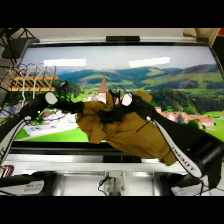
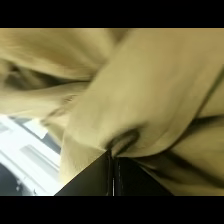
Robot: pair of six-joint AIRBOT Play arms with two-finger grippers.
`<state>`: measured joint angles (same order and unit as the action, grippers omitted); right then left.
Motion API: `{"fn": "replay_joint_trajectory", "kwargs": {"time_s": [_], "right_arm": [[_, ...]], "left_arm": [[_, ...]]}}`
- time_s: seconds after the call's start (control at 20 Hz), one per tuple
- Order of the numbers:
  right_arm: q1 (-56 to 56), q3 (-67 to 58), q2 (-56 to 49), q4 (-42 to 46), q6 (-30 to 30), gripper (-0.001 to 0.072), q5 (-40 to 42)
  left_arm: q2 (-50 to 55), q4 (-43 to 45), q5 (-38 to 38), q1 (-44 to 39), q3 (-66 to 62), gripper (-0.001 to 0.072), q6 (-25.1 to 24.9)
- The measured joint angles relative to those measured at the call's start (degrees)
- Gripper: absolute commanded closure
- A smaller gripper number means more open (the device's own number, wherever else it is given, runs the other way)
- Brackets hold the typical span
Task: Fold the shirts.
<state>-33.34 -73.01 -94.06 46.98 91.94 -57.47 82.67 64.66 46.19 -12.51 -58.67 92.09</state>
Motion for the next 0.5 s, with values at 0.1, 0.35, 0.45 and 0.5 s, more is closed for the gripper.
{"fn": "replay_joint_trajectory", "kwargs": {"time_s": [0.1, 0.35, 0.45, 0.5], "right_arm": [[1.22, -2.51, 2.27, -0.17, -3.45, 0.0660, -0.98], [7.78, -15.37, 10.47, 0.94, -9.35, 0.0660, 1.60], [10.51, -21.55, 14.38, 1.11, -12.00, 0.0660, 4.24], [11.52, -24.39, 16.61, 1.16, -13.51, 0.0660, 5.62]], "left_arm": [[-1.03, 0.02, 1.05, 1.27, -2.47, 0.0657, -0.87], [-4.07, -0.85, 5.27, 5.51, -23.08, 0.0657, -3.45], [-4.57, -3.30, 6.05, 6.19, -35.67, 0.0657, -3.87], [-4.72, -4.96, 5.77, 6.21, -42.14, 0.0657, -4.04]]}}
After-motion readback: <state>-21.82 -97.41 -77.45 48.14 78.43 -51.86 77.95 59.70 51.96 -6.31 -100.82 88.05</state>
